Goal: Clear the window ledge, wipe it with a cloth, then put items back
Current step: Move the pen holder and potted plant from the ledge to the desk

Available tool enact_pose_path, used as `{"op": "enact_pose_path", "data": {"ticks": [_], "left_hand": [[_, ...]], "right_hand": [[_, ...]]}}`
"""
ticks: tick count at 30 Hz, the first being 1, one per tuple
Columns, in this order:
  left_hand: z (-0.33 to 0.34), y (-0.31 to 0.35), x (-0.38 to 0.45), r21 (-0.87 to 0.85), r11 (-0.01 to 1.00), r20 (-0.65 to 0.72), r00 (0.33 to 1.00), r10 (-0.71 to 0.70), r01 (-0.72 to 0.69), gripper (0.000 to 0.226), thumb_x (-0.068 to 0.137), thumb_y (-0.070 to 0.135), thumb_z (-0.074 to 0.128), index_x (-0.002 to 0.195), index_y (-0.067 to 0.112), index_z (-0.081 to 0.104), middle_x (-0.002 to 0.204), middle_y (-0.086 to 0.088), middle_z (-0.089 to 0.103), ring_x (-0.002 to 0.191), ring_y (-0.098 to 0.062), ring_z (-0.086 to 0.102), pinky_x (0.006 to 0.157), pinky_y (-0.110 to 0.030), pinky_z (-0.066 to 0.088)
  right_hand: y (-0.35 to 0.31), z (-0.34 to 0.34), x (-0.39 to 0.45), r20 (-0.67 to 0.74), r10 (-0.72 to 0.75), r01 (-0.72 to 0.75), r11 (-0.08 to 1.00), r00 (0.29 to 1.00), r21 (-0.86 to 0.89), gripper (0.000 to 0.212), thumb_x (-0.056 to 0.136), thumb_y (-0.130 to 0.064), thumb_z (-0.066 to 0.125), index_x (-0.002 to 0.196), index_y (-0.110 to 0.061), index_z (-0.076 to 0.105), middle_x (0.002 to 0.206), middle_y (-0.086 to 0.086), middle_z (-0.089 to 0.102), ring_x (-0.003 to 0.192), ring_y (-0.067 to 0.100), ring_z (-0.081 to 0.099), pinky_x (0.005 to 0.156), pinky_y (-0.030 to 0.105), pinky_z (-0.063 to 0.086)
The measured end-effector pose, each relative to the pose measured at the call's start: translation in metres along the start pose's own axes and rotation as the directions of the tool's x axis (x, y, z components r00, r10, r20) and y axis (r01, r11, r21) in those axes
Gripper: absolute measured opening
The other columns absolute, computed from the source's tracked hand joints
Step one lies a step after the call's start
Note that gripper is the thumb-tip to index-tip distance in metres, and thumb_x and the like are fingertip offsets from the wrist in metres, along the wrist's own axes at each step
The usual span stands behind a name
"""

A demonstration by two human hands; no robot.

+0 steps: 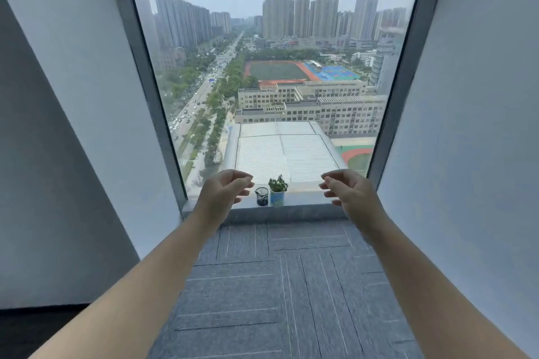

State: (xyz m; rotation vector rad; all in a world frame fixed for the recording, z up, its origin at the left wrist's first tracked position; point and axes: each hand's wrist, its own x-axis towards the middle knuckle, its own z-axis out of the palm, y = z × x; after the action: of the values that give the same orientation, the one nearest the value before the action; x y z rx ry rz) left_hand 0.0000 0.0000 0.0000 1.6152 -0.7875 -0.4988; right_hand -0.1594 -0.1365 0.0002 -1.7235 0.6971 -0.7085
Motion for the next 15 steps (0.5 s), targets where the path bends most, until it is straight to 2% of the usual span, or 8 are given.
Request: {"op": "enact_pose_path", "data": {"ticks": [5,11,15], "left_hand": [[0.023,-0.026,0.084,-0.001,0.997,-0.053,0.996,-0.076,0.076,0.015,0.088,0.011,0.048,0.079,0.019,0.057,0.08,0.0,0.061,0.077,-0.014,0.057,0.072,-0.025,0.045],[0.035,-0.085,0.187,-0.02,0.985,-0.07,0.982,-0.174,0.173,0.009,0.087,0.01,0.049,0.089,0.01,0.059,0.08,-0.001,0.061,0.075,-0.014,0.057,0.071,-0.024,0.045],[0.034,-0.127,0.276,-0.026,0.976,-0.072,0.974,-0.215,0.214,0.013,0.086,0.009,0.05,0.079,0.016,0.059,0.079,0.0,0.061,0.074,-0.014,0.056,0.07,-0.025,0.045]], "right_hand": [[0.035,-0.003,0.089,-0.033,0.061,-0.06,0.998,0.998,0.027,0.008,0.091,-0.011,0.049,0.096,-0.011,0.054,0.096,0.009,0.06,0.078,0.015,0.054,0.067,0.02,0.042],[0.094,0.023,0.198,0.005,0.167,-0.167,0.986,0.986,0.012,0.008,0.091,-0.011,0.048,0.096,-0.013,0.053,0.097,0.011,0.059,0.08,0.019,0.053,0.066,0.023,0.042],[0.131,0.05,0.283,0.012,0.224,-0.224,0.974,0.974,-0.017,0.007,0.091,-0.012,0.048,0.093,-0.016,0.053,0.097,0.009,0.06,0.088,0.022,0.054,0.07,0.025,0.043]]}}
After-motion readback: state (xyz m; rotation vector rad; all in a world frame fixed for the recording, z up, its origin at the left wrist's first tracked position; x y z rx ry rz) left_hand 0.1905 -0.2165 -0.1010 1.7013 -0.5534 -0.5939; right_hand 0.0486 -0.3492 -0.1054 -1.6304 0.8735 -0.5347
